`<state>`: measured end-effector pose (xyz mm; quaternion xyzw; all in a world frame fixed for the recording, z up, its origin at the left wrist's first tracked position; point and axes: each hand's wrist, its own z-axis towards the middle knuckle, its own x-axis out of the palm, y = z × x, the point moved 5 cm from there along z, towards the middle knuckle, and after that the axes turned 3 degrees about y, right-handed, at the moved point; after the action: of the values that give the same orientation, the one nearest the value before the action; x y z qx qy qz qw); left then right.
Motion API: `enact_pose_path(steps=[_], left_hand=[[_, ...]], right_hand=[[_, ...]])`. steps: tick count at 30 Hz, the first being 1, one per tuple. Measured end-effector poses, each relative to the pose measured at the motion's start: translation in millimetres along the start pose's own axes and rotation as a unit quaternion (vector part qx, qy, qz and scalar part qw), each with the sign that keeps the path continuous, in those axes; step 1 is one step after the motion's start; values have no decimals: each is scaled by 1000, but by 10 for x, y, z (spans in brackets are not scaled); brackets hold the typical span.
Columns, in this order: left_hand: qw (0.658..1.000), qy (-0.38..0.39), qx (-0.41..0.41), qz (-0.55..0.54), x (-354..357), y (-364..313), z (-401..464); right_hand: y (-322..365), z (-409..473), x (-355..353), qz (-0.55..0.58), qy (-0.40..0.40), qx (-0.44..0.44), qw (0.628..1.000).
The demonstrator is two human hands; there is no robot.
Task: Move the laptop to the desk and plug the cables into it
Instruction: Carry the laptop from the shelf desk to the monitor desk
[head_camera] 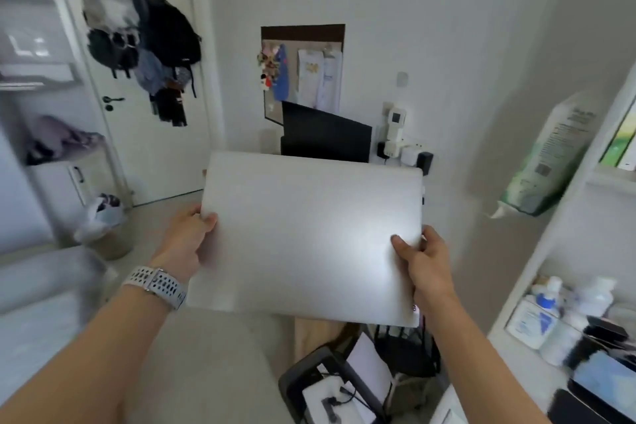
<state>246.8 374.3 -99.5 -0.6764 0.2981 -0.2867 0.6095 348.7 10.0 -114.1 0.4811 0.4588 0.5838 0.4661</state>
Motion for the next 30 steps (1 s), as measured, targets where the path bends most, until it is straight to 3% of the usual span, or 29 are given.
enact_pose_path(steps=[7,13,30], left_hand=[[993,-109,49,-25,-1226,-224,-36],[979,-187,73,-48,-1815,-260,-254],[951,-293,64,-82,-1674,-160,105]], right_hand=[[-89,193,1362,28,100,6,995],[-88,332,2132,13,183,-12,983],[-284,1204,2757,21,293,-8,956]])
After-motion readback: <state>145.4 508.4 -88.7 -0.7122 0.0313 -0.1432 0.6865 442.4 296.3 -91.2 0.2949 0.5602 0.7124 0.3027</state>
